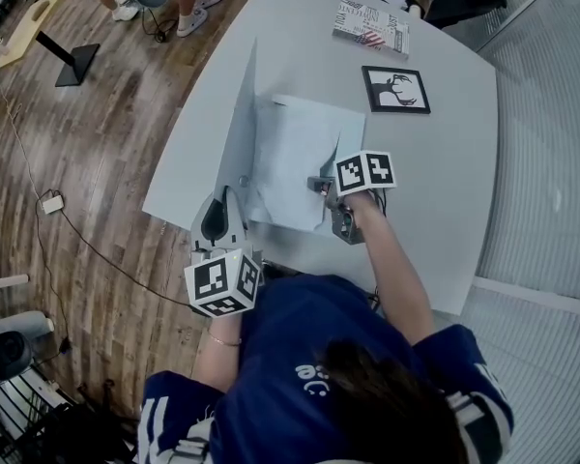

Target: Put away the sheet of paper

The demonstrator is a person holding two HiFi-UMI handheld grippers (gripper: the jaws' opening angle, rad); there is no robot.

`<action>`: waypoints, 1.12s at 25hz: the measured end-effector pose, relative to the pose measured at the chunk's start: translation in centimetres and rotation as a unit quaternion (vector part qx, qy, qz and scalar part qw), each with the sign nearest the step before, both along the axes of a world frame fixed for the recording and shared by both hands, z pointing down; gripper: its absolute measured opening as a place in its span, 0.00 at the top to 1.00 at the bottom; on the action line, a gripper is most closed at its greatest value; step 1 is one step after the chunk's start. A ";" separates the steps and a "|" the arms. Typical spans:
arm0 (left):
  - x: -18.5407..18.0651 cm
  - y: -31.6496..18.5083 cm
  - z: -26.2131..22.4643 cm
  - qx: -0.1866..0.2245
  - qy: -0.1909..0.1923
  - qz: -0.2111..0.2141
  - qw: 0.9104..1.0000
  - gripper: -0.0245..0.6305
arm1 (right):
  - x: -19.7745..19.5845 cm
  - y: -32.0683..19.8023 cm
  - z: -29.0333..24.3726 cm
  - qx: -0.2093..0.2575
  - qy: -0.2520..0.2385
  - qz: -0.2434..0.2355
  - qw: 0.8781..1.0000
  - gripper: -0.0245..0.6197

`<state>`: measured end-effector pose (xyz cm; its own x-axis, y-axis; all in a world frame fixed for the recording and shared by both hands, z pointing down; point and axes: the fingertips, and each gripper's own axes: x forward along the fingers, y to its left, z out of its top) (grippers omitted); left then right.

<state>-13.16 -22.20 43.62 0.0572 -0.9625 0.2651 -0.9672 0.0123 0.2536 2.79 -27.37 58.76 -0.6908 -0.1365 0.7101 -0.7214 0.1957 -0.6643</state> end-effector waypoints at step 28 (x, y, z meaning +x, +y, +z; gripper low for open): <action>1.4 -0.5 0.1 0.001 0.005 0.035 0.999 0.92 | -1.5 -2.8 4.1 0.046 0.215 -0.208 0.953 0.95</action>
